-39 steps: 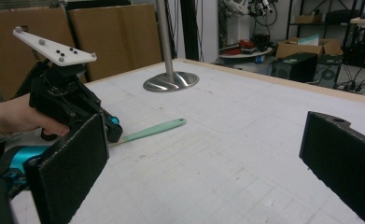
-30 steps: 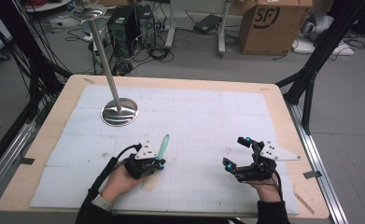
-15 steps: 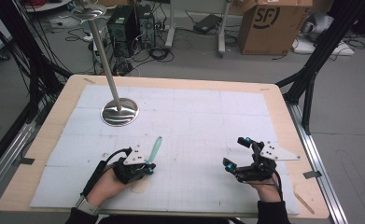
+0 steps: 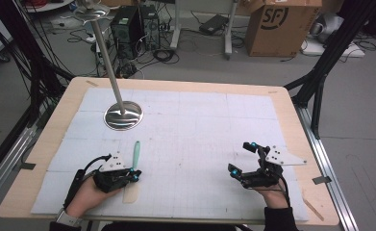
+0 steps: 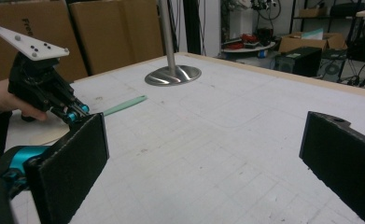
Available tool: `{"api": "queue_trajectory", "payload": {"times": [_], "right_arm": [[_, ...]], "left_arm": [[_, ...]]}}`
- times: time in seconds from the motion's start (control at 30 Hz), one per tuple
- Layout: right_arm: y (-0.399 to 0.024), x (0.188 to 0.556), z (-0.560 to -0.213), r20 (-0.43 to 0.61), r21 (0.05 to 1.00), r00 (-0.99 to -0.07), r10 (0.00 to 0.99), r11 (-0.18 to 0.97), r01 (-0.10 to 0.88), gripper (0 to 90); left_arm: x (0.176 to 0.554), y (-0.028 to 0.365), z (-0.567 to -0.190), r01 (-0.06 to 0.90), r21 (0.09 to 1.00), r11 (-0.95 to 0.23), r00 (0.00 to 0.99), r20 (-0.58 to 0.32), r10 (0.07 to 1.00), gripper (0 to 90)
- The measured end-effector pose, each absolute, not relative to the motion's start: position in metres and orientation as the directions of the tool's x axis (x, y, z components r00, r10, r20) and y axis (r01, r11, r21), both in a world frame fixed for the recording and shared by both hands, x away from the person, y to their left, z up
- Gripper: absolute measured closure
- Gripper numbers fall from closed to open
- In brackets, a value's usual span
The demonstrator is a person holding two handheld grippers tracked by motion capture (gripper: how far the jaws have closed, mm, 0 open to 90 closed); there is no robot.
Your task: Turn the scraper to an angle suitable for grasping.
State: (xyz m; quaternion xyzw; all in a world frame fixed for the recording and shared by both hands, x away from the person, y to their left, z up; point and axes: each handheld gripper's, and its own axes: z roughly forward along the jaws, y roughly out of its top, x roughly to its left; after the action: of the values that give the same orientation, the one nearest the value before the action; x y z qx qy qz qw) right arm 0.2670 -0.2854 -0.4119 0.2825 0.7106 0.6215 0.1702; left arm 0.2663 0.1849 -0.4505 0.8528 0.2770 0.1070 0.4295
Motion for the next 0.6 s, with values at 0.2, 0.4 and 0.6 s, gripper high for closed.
{"api": "queue_trajectory", "payload": {"times": [0.2,0.4,0.6], "right_arm": [[-0.284,0.267,-0.413,0.109,0.977,-0.786,0.609,0.079,0.197,0.3],[-0.285,0.267,-0.412,0.111,0.978,-0.786,0.609,0.075,0.196,0.3],[-0.286,0.267,-0.412,0.109,0.979,-0.787,0.607,0.073,0.192,0.3]], "left_arm": [[0.275,0.192,-0.446,0.401,0.807,-0.433,0.767,-0.037,0.641,89.9],[0.292,0.204,-0.445,0.441,0.814,-0.379,0.683,-0.03,0.73,89.9],[0.306,0.206,-0.451,0.482,0.797,-0.364,0.637,-0.034,0.77,89.9]]}}
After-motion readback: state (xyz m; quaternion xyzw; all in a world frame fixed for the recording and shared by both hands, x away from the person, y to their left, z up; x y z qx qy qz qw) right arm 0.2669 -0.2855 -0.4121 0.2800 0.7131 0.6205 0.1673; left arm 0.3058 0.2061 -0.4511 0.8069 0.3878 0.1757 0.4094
